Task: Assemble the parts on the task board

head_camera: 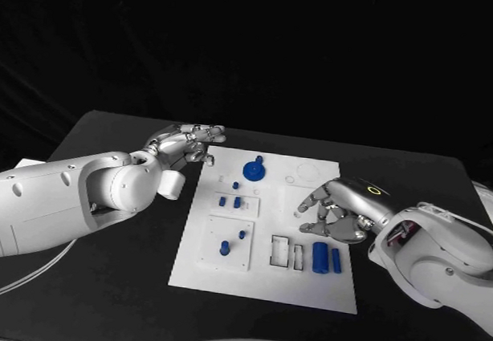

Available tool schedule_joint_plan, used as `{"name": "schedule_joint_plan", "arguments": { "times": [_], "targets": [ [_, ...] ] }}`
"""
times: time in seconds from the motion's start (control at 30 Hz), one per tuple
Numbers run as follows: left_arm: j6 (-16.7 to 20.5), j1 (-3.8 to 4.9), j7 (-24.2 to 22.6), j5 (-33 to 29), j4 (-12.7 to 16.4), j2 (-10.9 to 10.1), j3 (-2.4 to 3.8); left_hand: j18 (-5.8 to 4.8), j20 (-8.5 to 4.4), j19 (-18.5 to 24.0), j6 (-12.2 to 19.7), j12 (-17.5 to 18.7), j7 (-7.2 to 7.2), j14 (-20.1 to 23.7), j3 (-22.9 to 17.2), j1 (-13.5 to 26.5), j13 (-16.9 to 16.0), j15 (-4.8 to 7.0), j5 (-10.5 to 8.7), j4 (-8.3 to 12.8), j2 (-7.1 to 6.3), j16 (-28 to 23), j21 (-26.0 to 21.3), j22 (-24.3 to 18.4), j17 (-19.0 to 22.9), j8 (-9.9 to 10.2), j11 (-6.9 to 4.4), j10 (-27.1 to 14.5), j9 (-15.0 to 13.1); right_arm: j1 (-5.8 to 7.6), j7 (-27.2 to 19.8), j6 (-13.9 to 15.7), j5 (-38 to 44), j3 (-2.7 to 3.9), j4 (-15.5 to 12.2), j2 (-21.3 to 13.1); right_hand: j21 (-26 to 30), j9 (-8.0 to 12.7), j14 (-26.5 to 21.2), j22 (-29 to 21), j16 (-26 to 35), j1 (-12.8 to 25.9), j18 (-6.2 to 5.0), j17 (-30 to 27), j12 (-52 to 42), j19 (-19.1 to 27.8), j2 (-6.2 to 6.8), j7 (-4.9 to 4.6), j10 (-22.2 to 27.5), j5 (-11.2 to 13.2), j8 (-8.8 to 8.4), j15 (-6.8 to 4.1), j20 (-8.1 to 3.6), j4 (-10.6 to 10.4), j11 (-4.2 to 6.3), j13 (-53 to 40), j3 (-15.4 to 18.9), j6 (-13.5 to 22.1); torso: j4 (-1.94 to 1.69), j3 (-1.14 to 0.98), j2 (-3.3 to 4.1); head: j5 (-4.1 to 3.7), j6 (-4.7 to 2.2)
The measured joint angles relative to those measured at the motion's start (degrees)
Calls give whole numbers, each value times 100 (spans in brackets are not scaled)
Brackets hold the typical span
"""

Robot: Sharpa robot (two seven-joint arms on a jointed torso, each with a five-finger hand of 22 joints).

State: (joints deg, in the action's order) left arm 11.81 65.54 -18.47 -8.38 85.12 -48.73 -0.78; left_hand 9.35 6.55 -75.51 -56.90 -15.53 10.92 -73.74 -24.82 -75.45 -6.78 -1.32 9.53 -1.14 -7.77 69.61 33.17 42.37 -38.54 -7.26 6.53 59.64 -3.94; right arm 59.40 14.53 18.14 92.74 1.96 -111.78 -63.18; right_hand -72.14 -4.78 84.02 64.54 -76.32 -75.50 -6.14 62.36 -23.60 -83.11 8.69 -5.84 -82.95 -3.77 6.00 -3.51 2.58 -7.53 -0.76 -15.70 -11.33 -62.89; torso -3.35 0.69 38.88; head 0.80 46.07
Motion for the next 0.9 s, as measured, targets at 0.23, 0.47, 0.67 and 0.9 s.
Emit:
{"name": "schedule_joint_plan", "arguments": {
  "times": [0.23,0.47,0.67,0.9],
  "targets": [
    [0,0,0,0,73,-81,-18,0,9,8,0,0,0,0,3,0,0,0,0,3,0,0,0,0,7,0,11,-26,0,-158,772,34,-600,-110,-171,-424,-462,-85,0,582,-659,282,90,1114,-3901,-71,-86,69,-21,-535,322,-81,-72,-489,32,-4347,666,133,97,13,-13,-141,-19],
    [0,0,0,1,81,-84,-56,0,8,8,0,0,0,0,3,0,1,0,0,3,0,0,0,0,16,0,11,-26,0,-249,1392,-12,-768,-129,-240,-491,-618,-178,-7,812,-883,322,176,1259,-4380,-72,-306,47,-49,-953,598,-44,-72,-846,-7,-4455,1129,244,150,23,-30,-208,-18],
    [-2,0,-1,1,81,-86,-65,0,8,8,0,0,0,0,3,0,1,0,0,3,0,0,0,0,16,0,11,-26,0,-322,1644,-109,-802,-142,-174,-408,-655,-207,-7,876,-912,404,176,1259,-4472,-71,-390,56,-50,-978,684,-44,-72,-899,-7,-4457,1341,289,143,34,-35,-231,-8],
    [-2,0,-1,1,80,-104,-70,0,8,8,0,0,0,0,3,0,2,0,0,3,0,0,0,0,16,0,11,-26,0,-379,1774,-218,-794,-148,-114,-247,-708,-234,-7,942,-945,456,176,1258,-4529,-71,-442,57,-50,-977,746,-44,-72,-899,-7,-4478,1433,289,143,41,-36,-207,2]
  ]
}}
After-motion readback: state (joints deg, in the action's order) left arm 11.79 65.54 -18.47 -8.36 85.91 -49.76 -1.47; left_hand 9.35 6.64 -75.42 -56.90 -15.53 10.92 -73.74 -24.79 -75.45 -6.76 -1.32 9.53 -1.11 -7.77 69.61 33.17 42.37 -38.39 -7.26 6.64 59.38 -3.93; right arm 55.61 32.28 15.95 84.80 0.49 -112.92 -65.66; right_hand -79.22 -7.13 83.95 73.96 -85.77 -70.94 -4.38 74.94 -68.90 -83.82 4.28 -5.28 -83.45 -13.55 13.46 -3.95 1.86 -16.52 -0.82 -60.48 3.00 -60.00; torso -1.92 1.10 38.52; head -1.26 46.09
